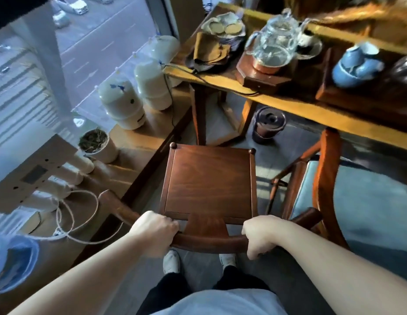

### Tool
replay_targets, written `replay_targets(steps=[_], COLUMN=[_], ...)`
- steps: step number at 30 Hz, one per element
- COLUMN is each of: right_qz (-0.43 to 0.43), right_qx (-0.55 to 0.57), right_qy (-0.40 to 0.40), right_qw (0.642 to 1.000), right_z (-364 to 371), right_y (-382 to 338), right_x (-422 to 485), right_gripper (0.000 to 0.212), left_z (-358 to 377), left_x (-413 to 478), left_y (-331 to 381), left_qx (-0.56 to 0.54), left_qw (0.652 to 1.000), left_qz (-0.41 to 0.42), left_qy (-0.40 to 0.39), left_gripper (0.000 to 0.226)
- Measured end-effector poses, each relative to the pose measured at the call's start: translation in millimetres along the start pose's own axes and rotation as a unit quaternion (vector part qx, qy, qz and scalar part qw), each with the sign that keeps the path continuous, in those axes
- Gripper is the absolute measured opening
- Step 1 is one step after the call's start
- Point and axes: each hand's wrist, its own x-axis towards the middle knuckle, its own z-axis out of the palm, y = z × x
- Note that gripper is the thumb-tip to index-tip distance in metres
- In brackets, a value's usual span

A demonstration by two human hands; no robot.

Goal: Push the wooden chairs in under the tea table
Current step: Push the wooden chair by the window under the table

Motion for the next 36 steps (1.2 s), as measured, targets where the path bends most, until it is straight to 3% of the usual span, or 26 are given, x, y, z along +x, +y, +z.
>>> replay_targets(steps=[3, 11, 16, 20, 22, 31, 36], right_qz=[0.035, 0.043, 0.066, 0.089, 0.099, 0.131, 0.145], right_qx=[0.012, 0.049, 0.093, 0.066, 0.044, 0.034, 0.036], right_qy=[0.058, 0.116, 0.141, 0.296, 0.336, 0.343, 0.347], right_qw=[0.998, 0.991, 0.983, 0.949, 0.936, 0.929, 0.926], right_z=[8, 30, 42, 66, 68, 32, 21], right_y=[-8, -48, -47, -48, -45, -2, 16], right_x=[1, 6, -2, -6, -4, -7, -3], right_gripper=[0.033, 0.033, 0.03, 0.02, 0.021, 0.023, 0.023], left_z=[4, 3, -7, -19, -25, -55, -68], left_x=[7, 13, 32, 52, 63, 113, 133], left_y=[-17, -63, -63, -66, -67, -62, -62], left_qx=[0.012, 0.066, 0.109, 0.122, 0.12, 0.123, 0.129], left_qw=[0.999, 0.991, 0.981, 0.976, 0.976, 0.98, 0.98], left_qz=[0.041, 0.114, 0.159, 0.178, 0.181, 0.154, 0.152], left_qy=[-0.002, 0.015, 0.008, 0.009, 0.006, 0.019, 0.022], left_gripper=[0.012, 0.029, 0.028, 0.028, 0.026, 0.013, 0.022])
